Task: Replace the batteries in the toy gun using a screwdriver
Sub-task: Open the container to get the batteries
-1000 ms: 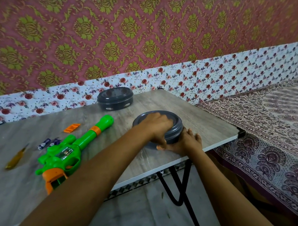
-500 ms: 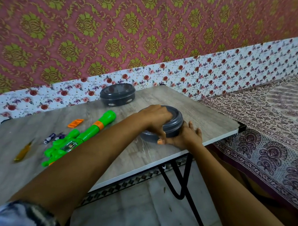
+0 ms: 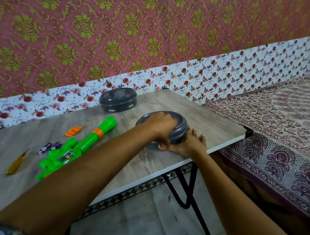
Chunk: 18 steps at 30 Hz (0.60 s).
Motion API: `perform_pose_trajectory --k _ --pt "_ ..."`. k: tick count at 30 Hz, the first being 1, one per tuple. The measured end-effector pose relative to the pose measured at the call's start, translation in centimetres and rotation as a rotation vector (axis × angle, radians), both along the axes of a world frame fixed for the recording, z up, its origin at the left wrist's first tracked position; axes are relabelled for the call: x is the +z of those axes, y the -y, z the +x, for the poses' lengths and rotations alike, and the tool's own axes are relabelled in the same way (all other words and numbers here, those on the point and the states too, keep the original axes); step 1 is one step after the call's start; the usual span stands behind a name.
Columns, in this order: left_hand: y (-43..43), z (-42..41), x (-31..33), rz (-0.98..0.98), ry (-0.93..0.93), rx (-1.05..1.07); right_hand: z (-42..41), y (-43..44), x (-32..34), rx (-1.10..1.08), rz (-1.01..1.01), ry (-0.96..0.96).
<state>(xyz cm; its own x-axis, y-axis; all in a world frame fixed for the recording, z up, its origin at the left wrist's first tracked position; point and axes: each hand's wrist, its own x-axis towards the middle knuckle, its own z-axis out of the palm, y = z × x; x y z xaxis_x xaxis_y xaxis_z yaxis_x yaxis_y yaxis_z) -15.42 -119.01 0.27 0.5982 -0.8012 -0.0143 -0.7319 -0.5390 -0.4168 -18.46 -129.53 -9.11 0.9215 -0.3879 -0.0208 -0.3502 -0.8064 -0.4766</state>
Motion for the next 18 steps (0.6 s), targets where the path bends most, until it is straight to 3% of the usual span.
perform_pose_trajectory --k 14,18 --pt "-1.6 1.0 0.1 0.132 0.053 -0.171 -0.1 -0.5 -0.2 -0.044 -0.048 0.044" --pt "-2.1 2.1 2.8 -0.026 -0.003 -0.187 -0.2 -0.5 -0.5 -0.045 -0.069 0.059"
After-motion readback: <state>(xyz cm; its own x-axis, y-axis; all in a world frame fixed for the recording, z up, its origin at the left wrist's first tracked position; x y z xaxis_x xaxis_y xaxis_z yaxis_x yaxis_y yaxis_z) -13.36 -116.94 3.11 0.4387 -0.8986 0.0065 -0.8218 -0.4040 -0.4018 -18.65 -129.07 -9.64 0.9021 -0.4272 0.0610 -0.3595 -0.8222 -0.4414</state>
